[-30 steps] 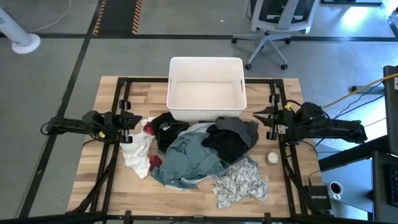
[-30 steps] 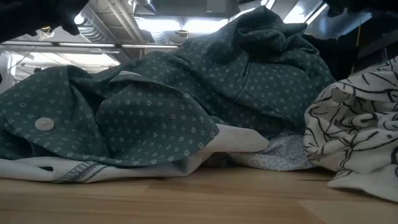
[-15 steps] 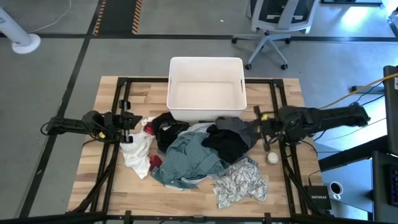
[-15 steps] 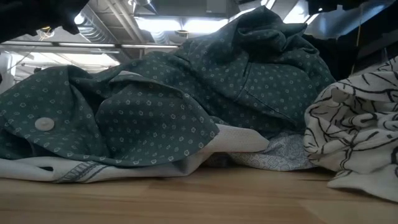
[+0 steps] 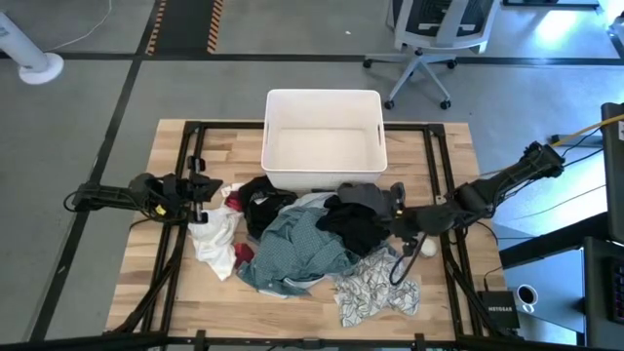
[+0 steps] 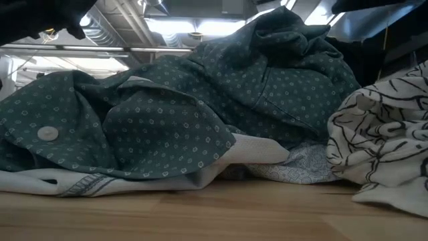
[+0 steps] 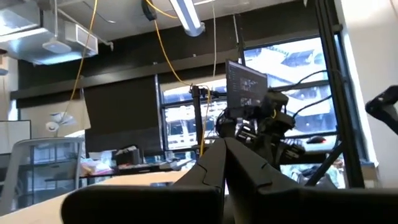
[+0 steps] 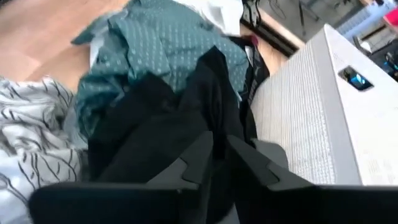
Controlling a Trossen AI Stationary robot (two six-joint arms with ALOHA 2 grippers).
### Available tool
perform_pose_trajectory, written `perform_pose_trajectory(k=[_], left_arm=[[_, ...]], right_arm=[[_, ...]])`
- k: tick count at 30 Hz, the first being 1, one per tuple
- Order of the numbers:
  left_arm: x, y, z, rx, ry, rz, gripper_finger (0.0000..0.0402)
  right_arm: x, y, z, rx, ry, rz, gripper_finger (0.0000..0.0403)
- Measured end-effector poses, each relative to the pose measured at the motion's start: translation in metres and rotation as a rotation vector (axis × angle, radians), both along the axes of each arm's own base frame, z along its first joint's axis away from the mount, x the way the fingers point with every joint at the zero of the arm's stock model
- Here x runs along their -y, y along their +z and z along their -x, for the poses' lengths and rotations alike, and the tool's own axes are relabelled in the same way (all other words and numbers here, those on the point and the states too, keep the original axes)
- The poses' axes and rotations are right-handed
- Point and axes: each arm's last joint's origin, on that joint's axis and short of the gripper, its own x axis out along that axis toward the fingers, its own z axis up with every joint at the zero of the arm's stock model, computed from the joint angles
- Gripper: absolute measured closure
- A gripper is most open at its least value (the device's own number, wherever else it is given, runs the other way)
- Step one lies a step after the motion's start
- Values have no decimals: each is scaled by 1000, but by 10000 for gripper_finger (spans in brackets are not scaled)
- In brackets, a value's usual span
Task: Sort clothes
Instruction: Put the gray short into the white bin
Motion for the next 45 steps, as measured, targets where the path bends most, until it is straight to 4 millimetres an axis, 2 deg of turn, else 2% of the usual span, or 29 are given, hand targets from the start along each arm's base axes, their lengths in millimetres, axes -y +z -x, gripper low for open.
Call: perform_pose_trajectory(k=[7,12,16,22,25,28,39,41,45], left_arm=[[-1,0,0,1,33,2,400],[-1,0,0,2,33,3,400],[-1,0,0,2,32,6,400],[-1,0,0,1,40,11,400],[-1,0,0,1,44,13,400],[-1,0,0,1,45,12,400],[-1,1,1,4,46,10,400],[-1,1,1,6,43,16,400],[-1,1,1,5,44,14,400]], right_arm=[[12,-12,-1,-108,-185,21,217],[15,-25,-7,-200,-249,36,147],[13,-36,-17,-239,-268,66,125],[13,-48,-27,-250,-359,186,123],[13,-51,-29,-255,-380,226,138],[13,-54,-30,-271,-380,239,174],[15,-53,-28,-269,-397,283,380],[15,-54,-28,-272,-396,286,392],[14,-54,-27,-274,-394,287,379]])
